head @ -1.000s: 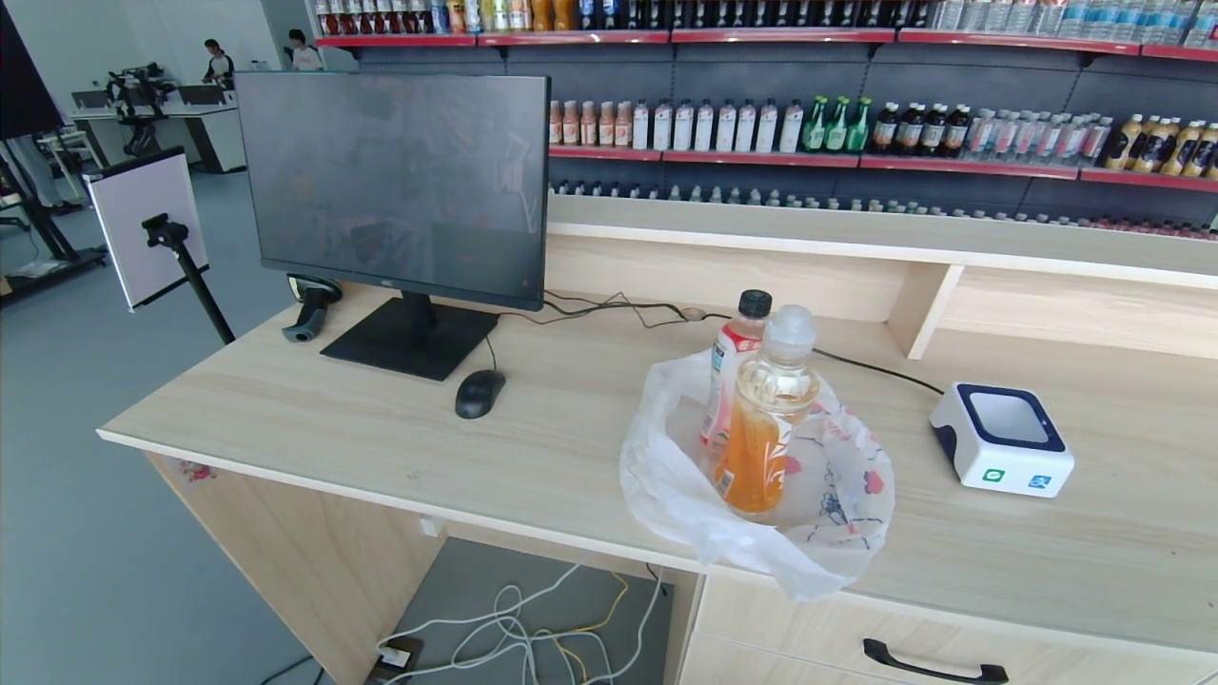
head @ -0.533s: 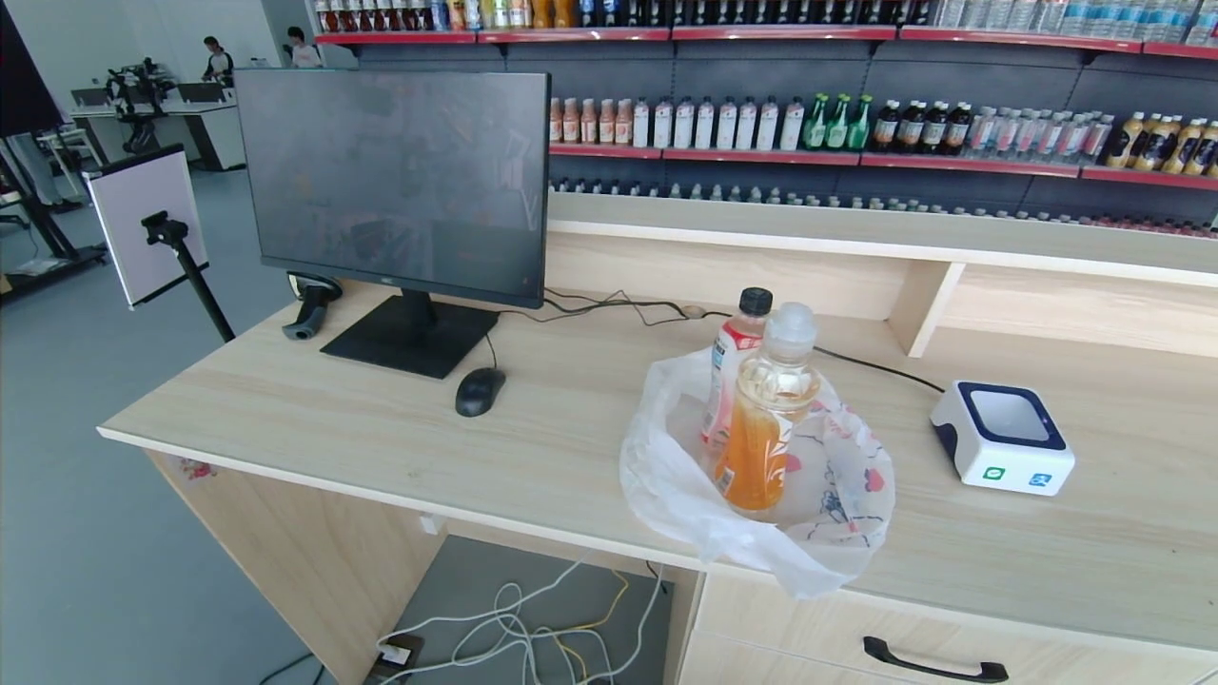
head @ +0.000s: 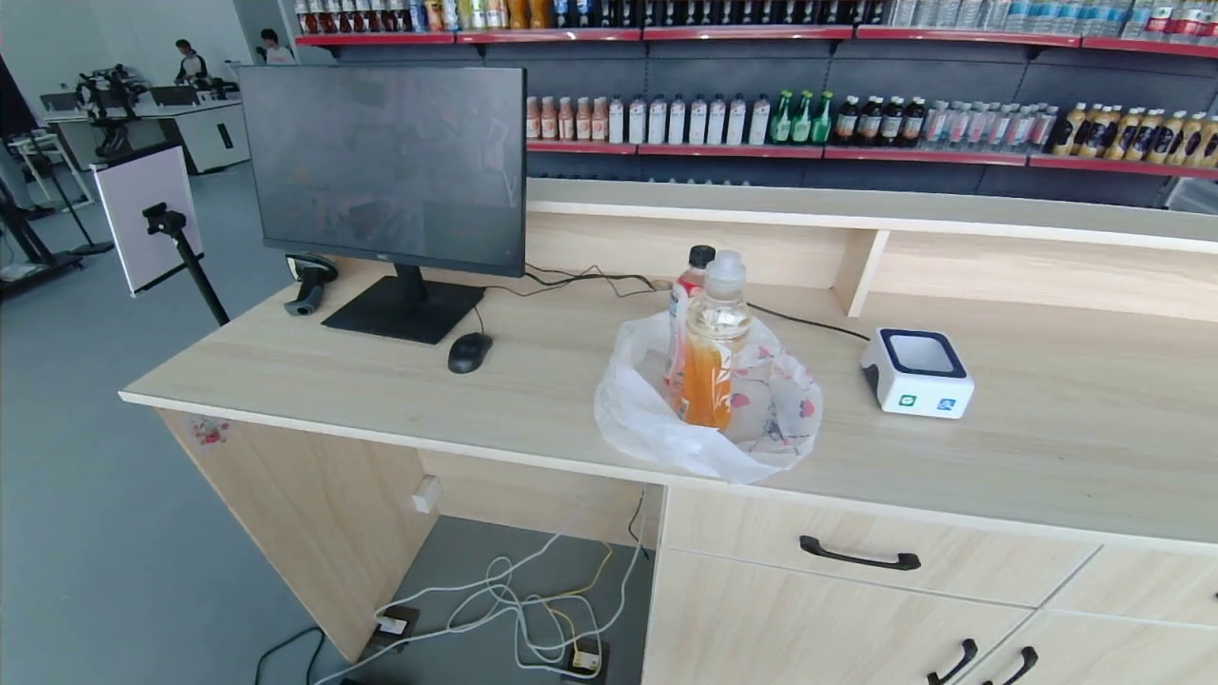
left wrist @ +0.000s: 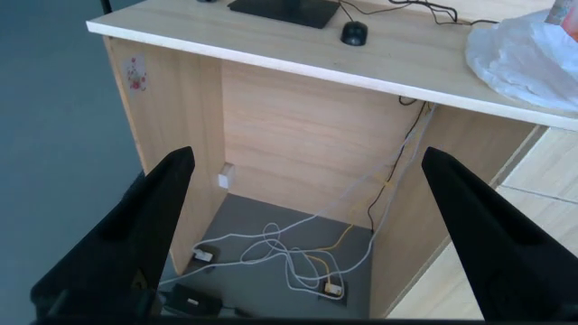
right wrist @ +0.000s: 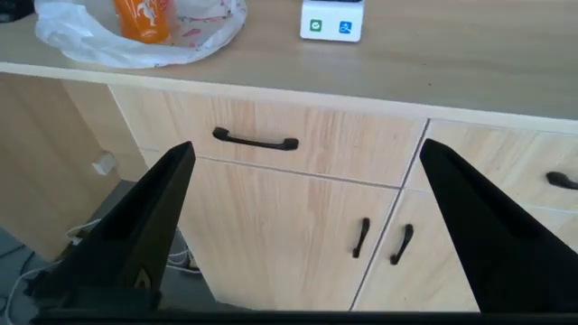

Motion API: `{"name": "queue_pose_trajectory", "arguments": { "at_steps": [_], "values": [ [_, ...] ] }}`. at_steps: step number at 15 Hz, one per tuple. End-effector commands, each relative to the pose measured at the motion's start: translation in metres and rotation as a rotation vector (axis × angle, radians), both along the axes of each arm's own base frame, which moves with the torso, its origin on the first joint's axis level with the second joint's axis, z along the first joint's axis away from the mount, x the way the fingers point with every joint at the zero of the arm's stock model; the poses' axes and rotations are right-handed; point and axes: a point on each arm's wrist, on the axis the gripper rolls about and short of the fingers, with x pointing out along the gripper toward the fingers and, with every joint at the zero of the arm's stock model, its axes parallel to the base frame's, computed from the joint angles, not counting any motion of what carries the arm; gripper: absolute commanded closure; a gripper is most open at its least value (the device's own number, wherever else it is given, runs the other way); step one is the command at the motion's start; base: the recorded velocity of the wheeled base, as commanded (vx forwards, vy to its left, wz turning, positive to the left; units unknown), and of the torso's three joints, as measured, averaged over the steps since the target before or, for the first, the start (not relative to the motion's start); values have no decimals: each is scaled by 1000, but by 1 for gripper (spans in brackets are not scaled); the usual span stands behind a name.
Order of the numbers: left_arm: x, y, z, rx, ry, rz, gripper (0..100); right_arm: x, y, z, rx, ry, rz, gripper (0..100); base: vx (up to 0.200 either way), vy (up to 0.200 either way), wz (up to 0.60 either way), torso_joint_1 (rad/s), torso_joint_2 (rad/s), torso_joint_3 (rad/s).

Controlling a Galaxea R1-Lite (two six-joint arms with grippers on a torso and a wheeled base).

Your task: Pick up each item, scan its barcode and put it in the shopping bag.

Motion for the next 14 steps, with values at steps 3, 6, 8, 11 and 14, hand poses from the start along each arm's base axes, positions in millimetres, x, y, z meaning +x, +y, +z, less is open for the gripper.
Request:
{"name": "queue_pose_trajectory", "arguments": {
  "at_steps": [3,6,8,11,14],
  "values": [
    [0,0,0,1,-1,1,0,0,0,0,-1,2,0,0,0,0,-400,5,0,0],
    [0,0,0,2,-1,1,0,0,0,0,-3,2,0,0,0,0,0,0,0,0],
    [0,0,0,2,-1,1,0,0,0,0,-1,2,1,0,0,-200,0,12,2,-2],
    [0,0,0,2,-1,0,0,0,0,0,-1,2,0,0,0,-200,0,-4,12,2],
    [0,0,0,2,1,1,0,0,0,0,-3,2,0,0,0,-200,0,6,2,1]
  ]
}}
